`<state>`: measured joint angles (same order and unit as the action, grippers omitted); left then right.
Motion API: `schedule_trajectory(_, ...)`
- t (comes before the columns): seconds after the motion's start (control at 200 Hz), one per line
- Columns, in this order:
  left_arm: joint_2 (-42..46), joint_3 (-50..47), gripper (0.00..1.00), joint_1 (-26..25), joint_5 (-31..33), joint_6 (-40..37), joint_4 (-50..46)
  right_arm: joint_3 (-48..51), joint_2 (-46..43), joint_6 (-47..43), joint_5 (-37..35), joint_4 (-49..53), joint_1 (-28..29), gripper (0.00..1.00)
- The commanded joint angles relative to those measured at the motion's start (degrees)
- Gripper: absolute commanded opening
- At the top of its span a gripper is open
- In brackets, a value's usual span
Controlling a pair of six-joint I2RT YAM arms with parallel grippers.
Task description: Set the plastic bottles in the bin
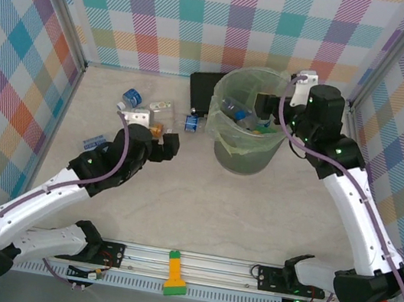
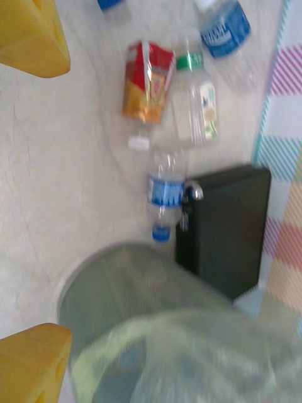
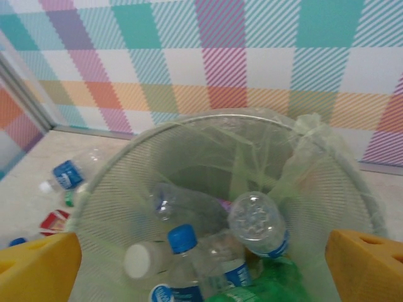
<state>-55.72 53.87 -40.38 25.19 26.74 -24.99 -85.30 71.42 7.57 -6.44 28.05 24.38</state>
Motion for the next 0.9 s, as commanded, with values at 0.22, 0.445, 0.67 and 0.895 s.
schedule_trajectory(0.22,-4.5,-1.9,1.0,16.0,-0.7,8.5,-7.1,-2.1,-1.7,3.7,6.6,1.0,6.0,0.99)
schedule_trajectory(0.445,-11.2,0.5,1.0,31.7,-6.2,9.9,-6.1,-1.5,-2.1,3.5,7.3,1.0,9.8,0.99)
schedule_trajectory(0.67,-22.1,4.8,1.0,42.1,-12.4,11.3,-4.4,-0.5,-3.4,3.5,7.8,0.8,10.8,0.99)
schedule_trajectory(0.895,-32.7,12.5,1.0,49.4,-12.6,9.7,-5.6,0.8,-4.8,3.7,7.8,0.5,10.9,0.99)
